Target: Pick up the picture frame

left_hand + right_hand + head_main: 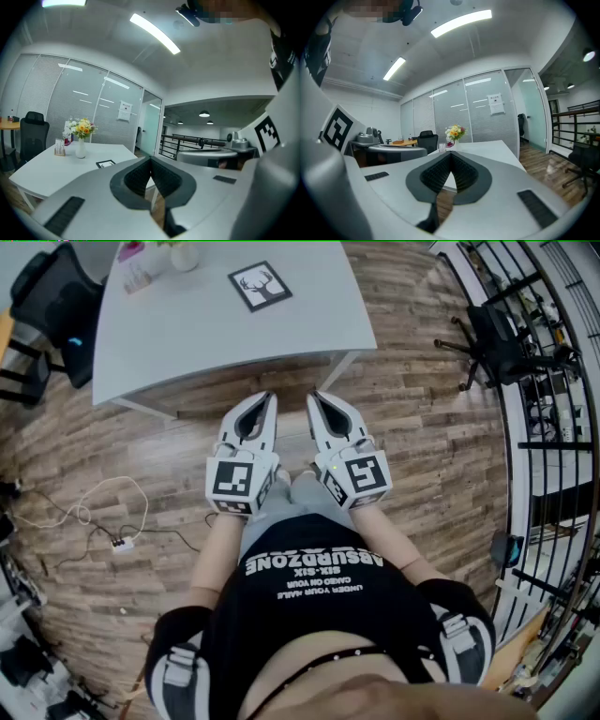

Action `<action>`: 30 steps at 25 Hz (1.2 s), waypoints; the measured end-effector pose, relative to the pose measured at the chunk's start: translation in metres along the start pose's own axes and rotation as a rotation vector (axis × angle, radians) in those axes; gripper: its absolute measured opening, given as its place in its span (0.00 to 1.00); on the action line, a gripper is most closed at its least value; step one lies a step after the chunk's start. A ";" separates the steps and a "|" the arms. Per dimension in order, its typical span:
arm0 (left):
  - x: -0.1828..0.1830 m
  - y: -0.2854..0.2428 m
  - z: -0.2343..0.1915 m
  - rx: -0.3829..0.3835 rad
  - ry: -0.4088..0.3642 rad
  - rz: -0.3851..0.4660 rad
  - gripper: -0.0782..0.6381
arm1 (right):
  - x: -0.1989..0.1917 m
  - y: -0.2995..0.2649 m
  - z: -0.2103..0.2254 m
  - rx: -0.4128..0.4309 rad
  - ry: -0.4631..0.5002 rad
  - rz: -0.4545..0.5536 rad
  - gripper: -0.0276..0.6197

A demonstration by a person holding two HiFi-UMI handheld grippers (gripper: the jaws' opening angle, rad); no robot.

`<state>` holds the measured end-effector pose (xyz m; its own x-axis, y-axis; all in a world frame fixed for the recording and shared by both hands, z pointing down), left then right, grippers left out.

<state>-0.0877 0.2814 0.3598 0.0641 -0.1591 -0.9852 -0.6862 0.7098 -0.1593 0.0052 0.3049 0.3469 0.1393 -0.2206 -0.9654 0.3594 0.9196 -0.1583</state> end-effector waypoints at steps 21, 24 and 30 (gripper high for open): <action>0.015 -0.063 -0.056 0.054 -0.028 -0.006 0.13 | 0.021 -0.080 0.053 0.042 -0.021 0.083 0.07; 0.015 -0.092 -0.078 0.071 -0.023 -0.022 0.13 | 0.026 -0.112 0.070 0.055 -0.021 0.072 0.07; 0.016 -0.160 -0.123 0.107 0.001 -0.048 0.13 | 0.026 -0.185 0.112 0.088 -0.019 -0.007 0.07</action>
<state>-0.0660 0.0815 0.3775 0.0941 -0.1954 -0.9762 -0.6007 0.7708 -0.2122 0.0461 0.0922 0.3741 0.1537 -0.2334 -0.9602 0.4401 0.8862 -0.1450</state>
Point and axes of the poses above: the fingertips, and each gripper's own axes: y backward along the fingers, z to its right, x out of its top, the point moved 3 cm from there along y, backward along the fingers, and after that the axes turned 6 degrees about -y, right-handed, at the moved point
